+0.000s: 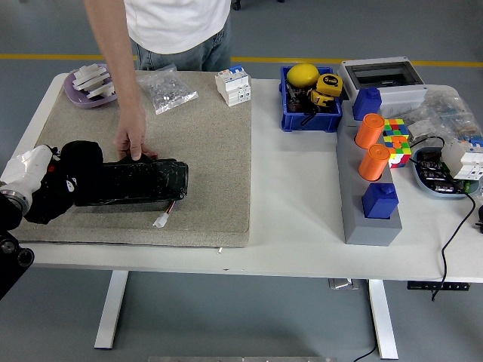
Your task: Pick the rag up,wipe the panel,place it on the desk
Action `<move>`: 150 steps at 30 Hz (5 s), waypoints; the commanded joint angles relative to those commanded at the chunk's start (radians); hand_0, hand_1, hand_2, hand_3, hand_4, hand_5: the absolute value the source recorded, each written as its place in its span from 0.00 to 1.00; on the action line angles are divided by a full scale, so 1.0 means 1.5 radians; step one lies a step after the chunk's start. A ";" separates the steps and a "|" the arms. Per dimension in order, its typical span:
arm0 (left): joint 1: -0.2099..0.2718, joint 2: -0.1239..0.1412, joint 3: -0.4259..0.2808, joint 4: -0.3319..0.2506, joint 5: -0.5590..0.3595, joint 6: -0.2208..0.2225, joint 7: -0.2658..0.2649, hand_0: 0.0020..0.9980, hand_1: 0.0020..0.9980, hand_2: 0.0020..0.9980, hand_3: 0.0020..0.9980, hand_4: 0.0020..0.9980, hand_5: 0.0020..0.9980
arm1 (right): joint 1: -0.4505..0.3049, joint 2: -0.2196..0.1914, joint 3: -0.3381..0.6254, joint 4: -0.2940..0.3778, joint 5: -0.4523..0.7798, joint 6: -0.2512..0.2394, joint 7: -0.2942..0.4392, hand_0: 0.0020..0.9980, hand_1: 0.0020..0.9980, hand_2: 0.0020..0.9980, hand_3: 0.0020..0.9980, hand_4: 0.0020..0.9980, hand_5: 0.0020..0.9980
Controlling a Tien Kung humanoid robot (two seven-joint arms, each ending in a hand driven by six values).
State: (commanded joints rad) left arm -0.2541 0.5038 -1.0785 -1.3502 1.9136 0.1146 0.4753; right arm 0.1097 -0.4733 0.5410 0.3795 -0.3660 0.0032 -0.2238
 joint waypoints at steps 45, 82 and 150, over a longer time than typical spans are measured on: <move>-0.111 -0.075 0.205 -0.075 -0.035 -0.014 0.031 0.21 0.13 0.54 0.54 0.40 0.00 | 0.005 0.001 -0.004 -0.002 0.008 0.001 0.000 0.75 0.59 0.64 0.61 1.00 0.63; -0.024 -0.007 0.029 -0.002 0.027 -0.019 0.047 0.21 0.13 0.53 0.55 0.42 0.00 | -0.001 0.001 0.001 0.000 0.002 0.001 -0.001 0.75 0.59 0.64 0.61 1.00 0.62; -0.049 0.038 -0.021 0.174 -0.040 -0.045 -0.084 0.74 0.87 0.87 0.80 1.00 0.19 | 0.006 0.002 0.004 0.002 -0.002 -0.001 -0.003 0.75 0.59 0.64 0.61 1.00 0.62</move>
State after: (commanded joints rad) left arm -0.3273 0.5609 -1.1095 -1.0885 1.8540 0.0469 0.3499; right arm 0.1180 -0.4707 0.5478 0.3828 -0.3683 0.0021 -0.2291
